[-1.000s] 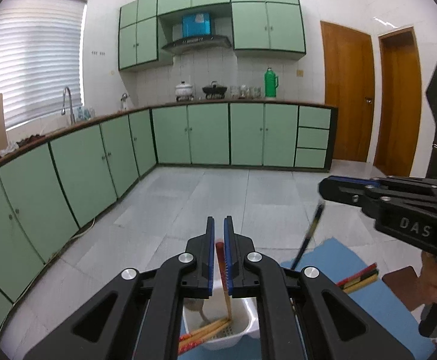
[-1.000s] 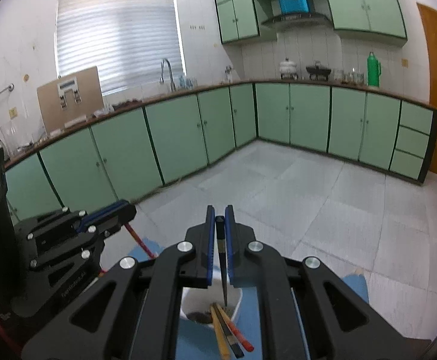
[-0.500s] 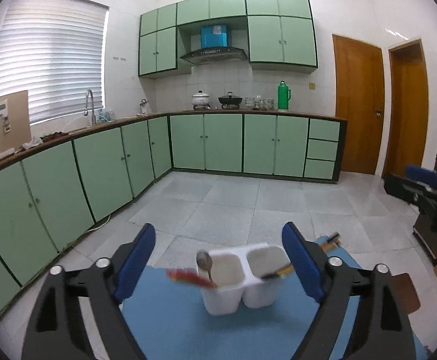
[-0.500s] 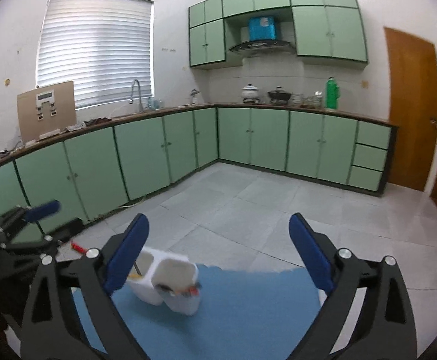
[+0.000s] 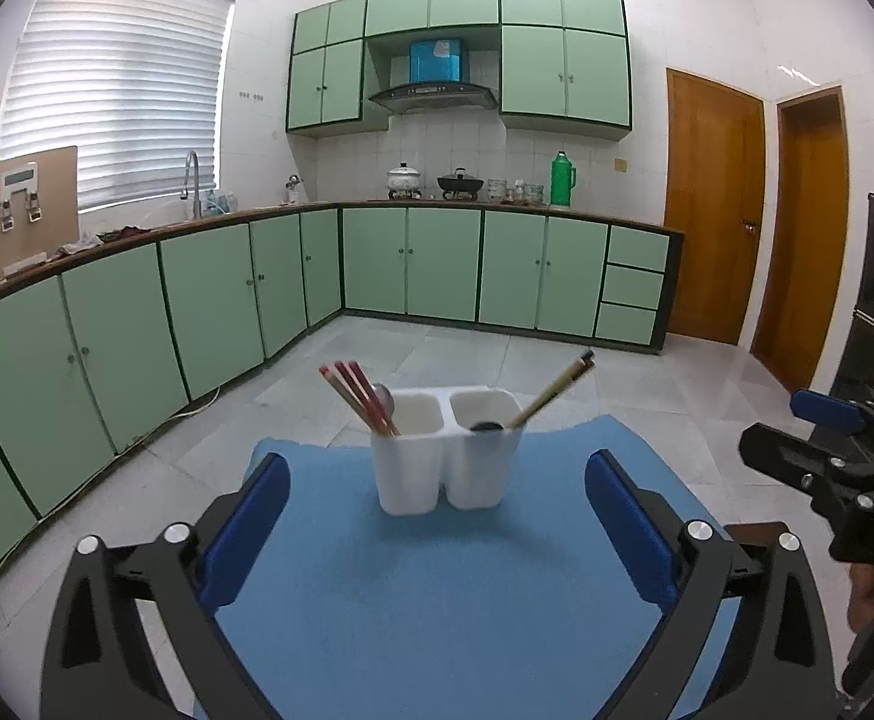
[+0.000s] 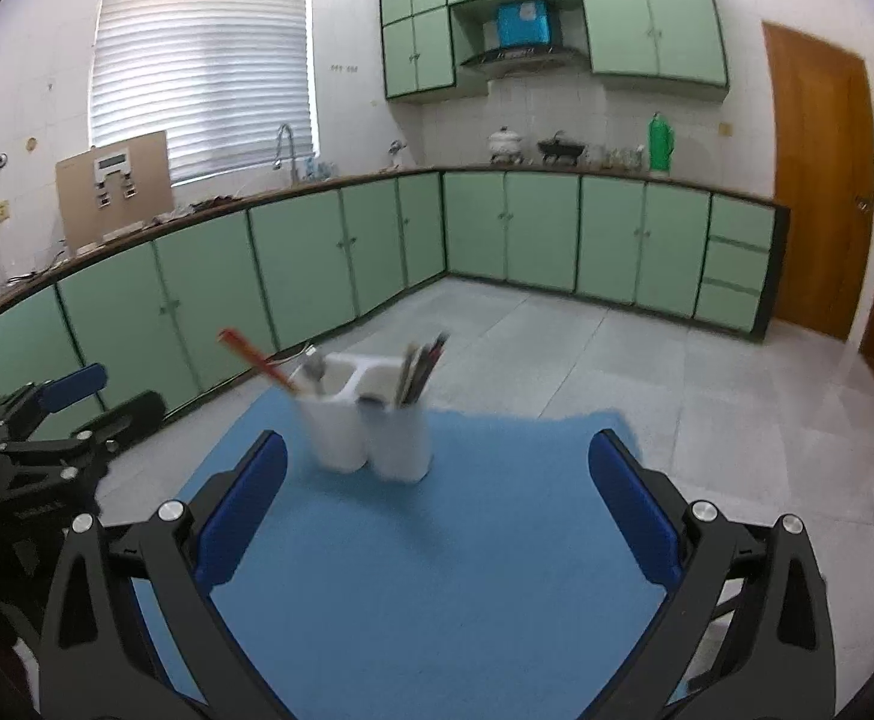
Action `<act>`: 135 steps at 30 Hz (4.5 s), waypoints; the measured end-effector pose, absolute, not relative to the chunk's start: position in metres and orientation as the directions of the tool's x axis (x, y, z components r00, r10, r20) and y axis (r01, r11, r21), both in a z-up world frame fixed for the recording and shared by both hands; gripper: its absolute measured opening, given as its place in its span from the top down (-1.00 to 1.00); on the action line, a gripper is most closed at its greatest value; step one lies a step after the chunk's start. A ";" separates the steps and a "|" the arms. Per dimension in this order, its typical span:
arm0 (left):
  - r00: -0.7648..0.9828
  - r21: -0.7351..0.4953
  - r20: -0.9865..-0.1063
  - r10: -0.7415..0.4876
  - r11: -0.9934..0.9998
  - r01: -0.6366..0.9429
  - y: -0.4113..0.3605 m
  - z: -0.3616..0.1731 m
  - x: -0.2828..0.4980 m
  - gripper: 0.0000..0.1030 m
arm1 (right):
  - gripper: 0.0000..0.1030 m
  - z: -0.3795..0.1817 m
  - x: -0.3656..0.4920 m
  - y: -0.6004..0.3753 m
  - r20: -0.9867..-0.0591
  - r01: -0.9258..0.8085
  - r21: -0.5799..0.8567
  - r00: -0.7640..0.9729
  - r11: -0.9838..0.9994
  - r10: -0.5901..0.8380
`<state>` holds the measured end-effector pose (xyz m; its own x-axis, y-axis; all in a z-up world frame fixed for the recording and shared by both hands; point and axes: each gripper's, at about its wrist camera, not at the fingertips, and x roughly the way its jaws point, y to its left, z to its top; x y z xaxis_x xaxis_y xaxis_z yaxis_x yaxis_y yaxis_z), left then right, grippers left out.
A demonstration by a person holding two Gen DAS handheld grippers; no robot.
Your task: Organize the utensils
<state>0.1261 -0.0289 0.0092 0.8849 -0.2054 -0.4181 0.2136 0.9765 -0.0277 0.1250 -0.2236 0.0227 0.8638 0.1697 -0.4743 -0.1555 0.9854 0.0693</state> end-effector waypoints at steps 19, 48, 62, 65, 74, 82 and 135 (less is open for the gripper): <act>0.917 -0.015 -0.338 -0.213 0.975 0.221 -0.027 0.039 0.060 -0.88 | -0.90 0.056 0.063 -0.209 -0.398 -0.236 0.071 0.884 0.969 0.245; 0.933 -0.014 -0.298 -0.199 0.979 0.204 -0.019 0.044 0.041 -0.88 | -0.90 0.061 0.047 -0.212 -0.376 -0.225 0.064 0.897 0.972 0.233; 0.933 -0.005 -0.299 -0.200 0.978 0.208 -0.021 0.046 0.037 -0.88 | -0.90 0.062 0.045 -0.212 -0.374 -0.225 0.066 0.898 0.972 0.233; 0.933 -0.003 -0.299 -0.198 0.978 0.207 -0.021 0.046 0.037 -0.88 | -0.90 0.062 0.045 -0.212 -0.375 -0.225 0.067 0.897 0.972 0.234; 0.933 -0.002 -0.300 -0.199 0.978 0.208 -0.021 0.047 0.037 -0.88 | -0.90 0.063 0.044 -0.213 -0.373 -0.222 0.066 0.899 0.973 0.231; 0.933 -0.002 -0.300 -0.200 0.978 0.209 -0.021 0.047 0.037 -0.88 | -0.90 0.064 0.044 -0.214 -0.373 -0.222 0.065 0.899 0.973 0.230; 0.928 -0.009 -0.310 -0.206 0.977 0.213 -0.018 0.045 0.040 -0.88 | -0.90 0.056 0.050 -0.219 -0.390 -0.209 0.079 0.893 0.975 0.223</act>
